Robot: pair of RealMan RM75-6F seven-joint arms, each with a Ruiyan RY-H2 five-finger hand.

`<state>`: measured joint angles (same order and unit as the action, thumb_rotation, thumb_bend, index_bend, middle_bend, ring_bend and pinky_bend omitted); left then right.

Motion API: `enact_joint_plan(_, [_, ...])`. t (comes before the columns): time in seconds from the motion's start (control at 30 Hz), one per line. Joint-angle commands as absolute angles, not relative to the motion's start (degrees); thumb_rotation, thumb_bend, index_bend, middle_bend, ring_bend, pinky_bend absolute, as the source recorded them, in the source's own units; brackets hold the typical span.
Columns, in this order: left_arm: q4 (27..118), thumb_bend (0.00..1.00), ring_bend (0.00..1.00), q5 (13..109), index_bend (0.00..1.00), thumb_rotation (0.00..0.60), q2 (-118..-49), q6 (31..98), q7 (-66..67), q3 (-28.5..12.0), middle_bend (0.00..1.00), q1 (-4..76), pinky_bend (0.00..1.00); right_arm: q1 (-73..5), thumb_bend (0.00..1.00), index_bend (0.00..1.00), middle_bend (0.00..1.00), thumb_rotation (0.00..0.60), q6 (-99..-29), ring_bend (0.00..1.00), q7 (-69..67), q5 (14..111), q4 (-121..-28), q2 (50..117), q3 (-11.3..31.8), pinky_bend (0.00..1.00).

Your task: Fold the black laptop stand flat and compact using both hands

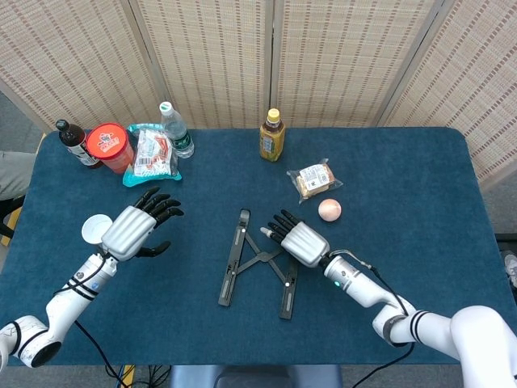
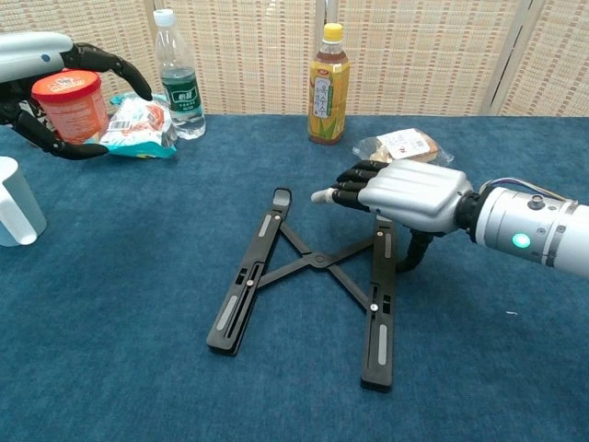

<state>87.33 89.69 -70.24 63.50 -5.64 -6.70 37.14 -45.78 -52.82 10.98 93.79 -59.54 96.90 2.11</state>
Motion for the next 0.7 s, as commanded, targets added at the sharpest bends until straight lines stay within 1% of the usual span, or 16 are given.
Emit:
enact_joint_plan(0.03, [87.3, 0.25, 0.10, 89.4, 0.23, 0.600, -70.2, 63.5, -5.6, -6.6, 0.17, 37.1, 0.01, -46.8, 0.00, 0.00, 0.13, 0.600, -53.4, 0.00, 10.4, 93.5, -57.3, 99.2, 3.1, 0.02])
enact_joint_plan(0.27, [86.9, 0.25, 0.10, 88.7, 0.23, 0.600, -70.1, 63.5, -5.6, -6.3, 0.17, 36.9, 0.01, -49.7, 0.00, 0.00, 0.12, 0.600, -53.3, 0.00, 9.6, 92.3, -52.1, 104.5, 5.6, 0.02])
enact_joint_plan(0.4, [85.9, 0.25, 0.10, 87.9, 0.23, 0.600, -70.6, 63.2, -6.1, -6.3, 0.17, 36.9, 0.01, -50.4, 0.00, 0.00, 0.12, 0.600, -53.4, 0.00, 9.7, 91.6, -49.8, 106.4, 6.0, 0.02])
enact_joint_plan(0.5, [84.4, 0.25, 0.10, 87.4, 0.23, 0.600, -71.6, 62.1, -6.5, -6.3, 0.17, 37.6, 0.01, -49.3, 0.00, 0.00, 0.12, 0.600, -56.4, 0.00, 8.2, 92.7, -51.8, 104.5, 5.0, 0.02])
enact_joint_plan(0.7, [78.5, 0.25, 0.10, 87.3, 0.23, 0.600, -75.4, 59.2, -6.3, -6.2, 0.17, 39.8, 0.01, -46.5, 0.00, 0.00, 0.12, 0.600, -63.6, 0.00, 7.3, 96.0, -60.9, 96.8, 2.8, 0.02])
